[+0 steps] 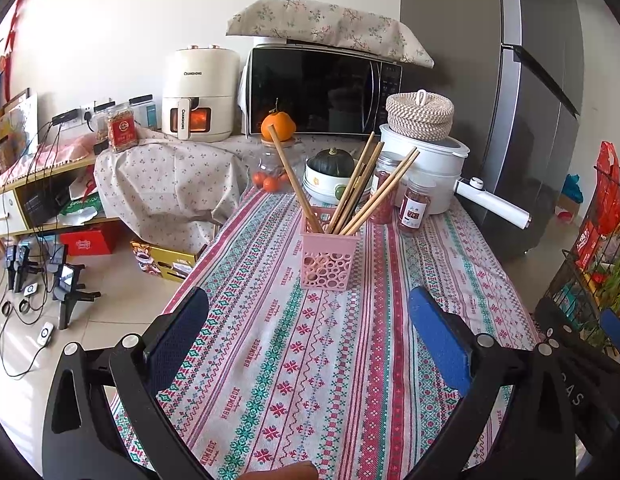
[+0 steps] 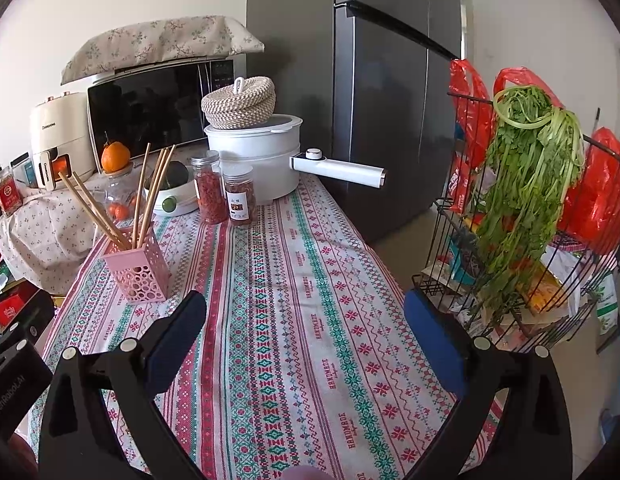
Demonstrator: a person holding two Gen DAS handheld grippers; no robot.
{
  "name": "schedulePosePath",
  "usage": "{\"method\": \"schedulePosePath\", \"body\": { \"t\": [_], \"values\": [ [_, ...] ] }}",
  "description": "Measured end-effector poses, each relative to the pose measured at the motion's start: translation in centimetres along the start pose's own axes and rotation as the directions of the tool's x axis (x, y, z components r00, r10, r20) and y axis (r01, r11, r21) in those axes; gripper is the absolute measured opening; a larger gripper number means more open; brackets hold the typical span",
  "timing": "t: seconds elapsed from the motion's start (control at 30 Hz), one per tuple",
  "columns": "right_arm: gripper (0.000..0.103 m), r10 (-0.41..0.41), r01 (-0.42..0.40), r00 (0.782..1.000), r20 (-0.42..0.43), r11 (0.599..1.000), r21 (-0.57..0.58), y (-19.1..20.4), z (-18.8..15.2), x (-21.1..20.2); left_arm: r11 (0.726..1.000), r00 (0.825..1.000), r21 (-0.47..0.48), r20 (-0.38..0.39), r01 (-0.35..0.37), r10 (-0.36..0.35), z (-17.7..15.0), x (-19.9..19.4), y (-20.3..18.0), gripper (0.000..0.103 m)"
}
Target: Organize utensils
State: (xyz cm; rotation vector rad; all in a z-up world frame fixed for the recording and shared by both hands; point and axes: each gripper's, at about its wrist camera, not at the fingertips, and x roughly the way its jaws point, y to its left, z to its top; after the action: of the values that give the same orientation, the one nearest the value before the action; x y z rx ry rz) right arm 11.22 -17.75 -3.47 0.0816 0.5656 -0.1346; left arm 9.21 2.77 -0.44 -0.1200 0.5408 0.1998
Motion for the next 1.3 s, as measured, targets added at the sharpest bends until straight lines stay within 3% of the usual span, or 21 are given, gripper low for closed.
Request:
{"method": "schedulePosePath", "body": {
  "t": [1.3],
  "values": [
    [0.096,-0.002,0.002,1.0,-0.02,1.0,0.003,-0.32,-0.29,0.64,1.0,1.0,-0.003,-0.02,-0.007,0.007,-0.6,0.44,0.33,0.096]
  ]
}}
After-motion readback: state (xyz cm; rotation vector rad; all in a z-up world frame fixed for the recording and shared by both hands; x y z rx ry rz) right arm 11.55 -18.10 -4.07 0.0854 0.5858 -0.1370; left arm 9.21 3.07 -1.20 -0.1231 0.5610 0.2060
